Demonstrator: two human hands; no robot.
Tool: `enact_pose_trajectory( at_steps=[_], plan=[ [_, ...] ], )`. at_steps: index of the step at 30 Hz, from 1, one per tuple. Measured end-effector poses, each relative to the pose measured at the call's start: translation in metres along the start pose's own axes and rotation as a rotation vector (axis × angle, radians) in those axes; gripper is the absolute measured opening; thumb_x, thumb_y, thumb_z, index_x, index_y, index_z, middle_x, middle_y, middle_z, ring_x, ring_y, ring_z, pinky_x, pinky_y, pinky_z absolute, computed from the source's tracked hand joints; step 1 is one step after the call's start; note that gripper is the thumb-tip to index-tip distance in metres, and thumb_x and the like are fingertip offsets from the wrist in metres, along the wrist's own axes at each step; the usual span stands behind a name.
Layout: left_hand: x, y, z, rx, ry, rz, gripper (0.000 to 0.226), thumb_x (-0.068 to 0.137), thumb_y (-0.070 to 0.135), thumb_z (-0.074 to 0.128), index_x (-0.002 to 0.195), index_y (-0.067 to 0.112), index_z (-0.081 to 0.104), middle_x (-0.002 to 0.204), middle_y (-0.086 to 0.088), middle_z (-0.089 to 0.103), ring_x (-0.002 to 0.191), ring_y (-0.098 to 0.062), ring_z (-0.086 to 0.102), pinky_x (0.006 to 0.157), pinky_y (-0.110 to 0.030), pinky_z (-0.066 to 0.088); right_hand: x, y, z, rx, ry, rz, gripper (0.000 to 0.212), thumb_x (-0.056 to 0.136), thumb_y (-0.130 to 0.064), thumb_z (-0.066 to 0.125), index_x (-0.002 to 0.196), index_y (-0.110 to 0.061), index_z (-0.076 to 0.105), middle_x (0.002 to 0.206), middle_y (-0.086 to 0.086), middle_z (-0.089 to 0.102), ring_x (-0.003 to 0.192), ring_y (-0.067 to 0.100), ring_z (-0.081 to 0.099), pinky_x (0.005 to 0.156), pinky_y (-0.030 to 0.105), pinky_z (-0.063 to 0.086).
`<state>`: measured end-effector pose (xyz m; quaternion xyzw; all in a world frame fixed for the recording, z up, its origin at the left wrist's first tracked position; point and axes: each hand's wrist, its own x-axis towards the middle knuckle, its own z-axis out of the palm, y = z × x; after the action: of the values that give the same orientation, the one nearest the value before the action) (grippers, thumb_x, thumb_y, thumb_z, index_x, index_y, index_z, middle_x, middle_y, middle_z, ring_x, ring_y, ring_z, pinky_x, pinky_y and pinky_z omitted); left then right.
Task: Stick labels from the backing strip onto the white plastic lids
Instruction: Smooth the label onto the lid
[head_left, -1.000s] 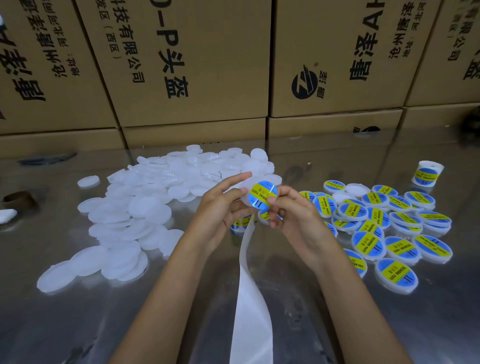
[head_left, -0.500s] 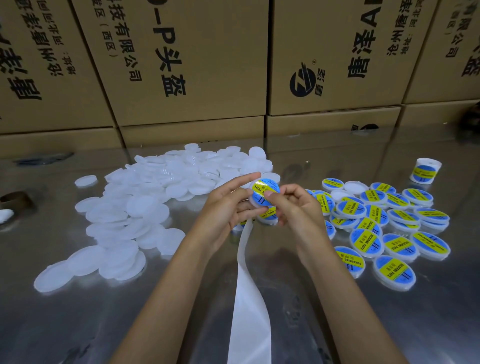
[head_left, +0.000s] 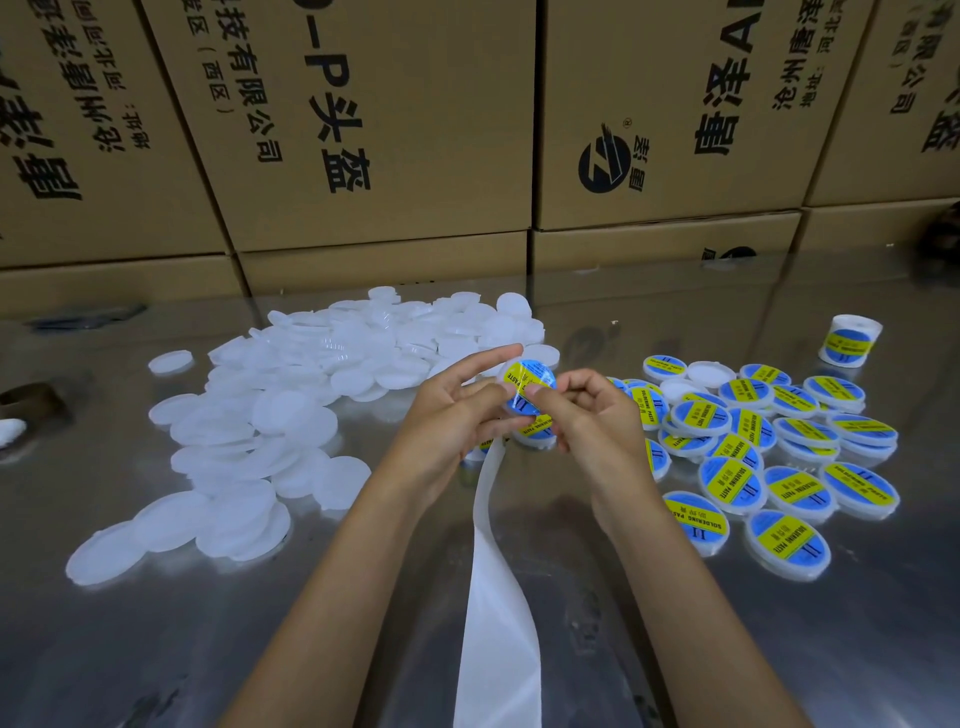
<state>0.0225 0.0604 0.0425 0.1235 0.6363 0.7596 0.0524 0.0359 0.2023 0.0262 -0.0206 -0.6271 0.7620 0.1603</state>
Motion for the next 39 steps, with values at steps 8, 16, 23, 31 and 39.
enact_pose_trajectory(
  at_steps=[8,16,23,31,39],
  plan=[
    [-0.003,0.001,0.007,0.108,0.052,0.075,0.038,0.098,-0.005,0.054,0.123,0.017,0.069,0.102,-0.013,0.077,0.098,-0.028,0.074,0.083,-0.033,0.061,0.003,0.006,0.001,-0.089,0.064,-0.029,0.018,0.080,-0.012,0.080,0.082,-0.006,0.063,0.076,0.008,0.067,0.060,0.005,0.060,0.055,0.014,0.046],
    [-0.005,0.002,0.007,0.174,0.173,0.135,0.037,0.090,-0.010,0.061,0.114,0.016,0.072,0.088,-0.008,0.078,0.077,-0.019,0.075,0.074,-0.029,0.062,0.003,0.016,0.004,-0.340,0.127,-0.145,0.013,0.082,-0.031,0.077,0.075,-0.024,0.068,0.071,-0.006,0.070,0.071,0.013,0.068,0.074,0.042,0.058],
    [-0.001,0.003,0.006,0.038,0.272,0.074,0.034,0.083,-0.009,0.069,0.107,0.015,0.071,0.088,-0.014,0.077,0.076,-0.025,0.075,0.068,-0.032,0.062,0.000,0.015,0.004,-0.454,0.153,-0.214,0.014,0.089,-0.039,0.060,0.089,-0.026,0.063,0.076,-0.019,0.067,0.076,0.004,0.063,0.077,0.042,0.055],
    [-0.004,0.003,0.009,-0.059,0.263,0.050,0.021,0.084,0.001,0.075,0.097,0.004,0.058,0.087,-0.018,0.076,0.080,-0.033,0.075,0.068,-0.032,0.062,-0.006,0.020,0.006,-0.699,0.013,-0.298,0.066,0.082,-0.084,0.026,0.089,-0.026,0.056,0.071,-0.011,0.062,0.068,0.009,0.058,0.062,0.032,0.047],
    [-0.004,0.006,0.006,0.108,0.199,0.049,0.019,0.086,0.015,0.078,0.089,0.006,0.062,0.085,-0.019,0.075,0.073,-0.034,0.074,0.064,-0.031,0.062,-0.001,0.023,0.003,-0.724,0.111,-0.319,0.056,0.104,-0.050,0.031,0.057,-0.020,0.039,0.048,-0.003,0.044,0.053,0.012,0.046,0.049,0.031,0.028]
  ],
)
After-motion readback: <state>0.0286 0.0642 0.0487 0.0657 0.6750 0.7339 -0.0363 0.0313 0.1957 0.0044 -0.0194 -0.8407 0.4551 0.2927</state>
